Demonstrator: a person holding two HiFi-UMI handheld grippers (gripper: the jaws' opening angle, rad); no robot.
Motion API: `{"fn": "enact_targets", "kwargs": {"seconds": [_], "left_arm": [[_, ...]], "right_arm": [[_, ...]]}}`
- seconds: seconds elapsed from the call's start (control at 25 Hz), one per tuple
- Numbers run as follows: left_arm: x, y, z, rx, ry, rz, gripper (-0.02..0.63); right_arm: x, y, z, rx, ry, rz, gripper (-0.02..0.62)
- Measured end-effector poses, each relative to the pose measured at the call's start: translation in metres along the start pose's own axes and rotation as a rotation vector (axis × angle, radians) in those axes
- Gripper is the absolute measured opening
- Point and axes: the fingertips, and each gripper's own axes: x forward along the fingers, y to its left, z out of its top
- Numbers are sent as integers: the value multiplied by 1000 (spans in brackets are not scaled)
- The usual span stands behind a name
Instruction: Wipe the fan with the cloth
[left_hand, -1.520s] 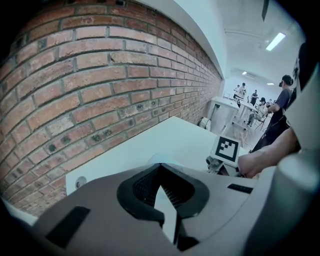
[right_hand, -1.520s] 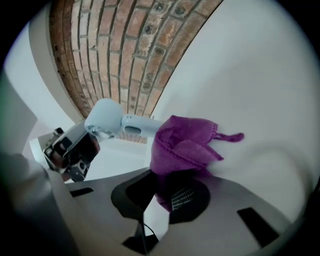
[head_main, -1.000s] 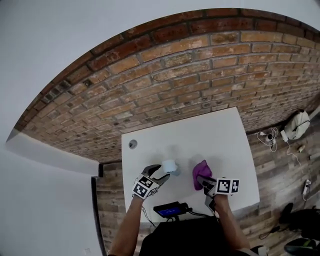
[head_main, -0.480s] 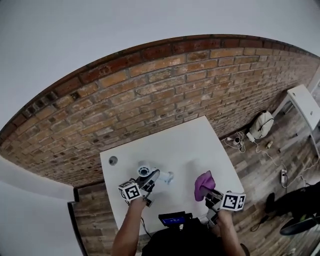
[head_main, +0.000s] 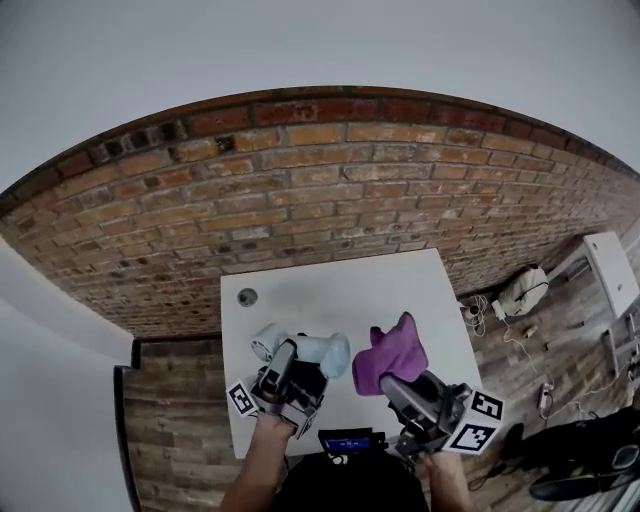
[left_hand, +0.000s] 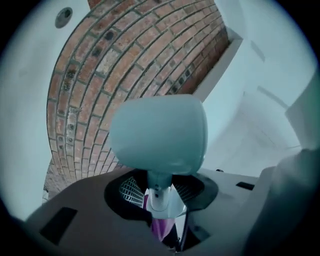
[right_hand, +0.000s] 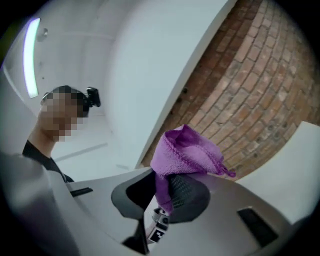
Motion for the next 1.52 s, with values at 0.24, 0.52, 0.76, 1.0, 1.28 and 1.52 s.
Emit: {"fn": "enact_targets", "kwargs": {"seconds": [0.24,0.52,0.76,1.0,1.28,1.52], "left_arm": [[-14,-33,-6,29,-13,-32,161],[-6,-54,-21,42,-25,-96,161],[11,-40,-39,70,-18,-77,161],[24,-24,-61,83,4,-34,161],[29,1,-99,83,-1,26,161],[27,11,-124,106,11,45,160]], "right_arm": [[61,60,-36,-236,197,153,48],[50,55,-20,-317,150,135,48],[4,-8,12,-373,127,-129,48],[-32,4,37,-317,63,-83,48],[-38,37,5,-431,204,40,48],[-73,-20,18,-359,161,-73,48]]}}
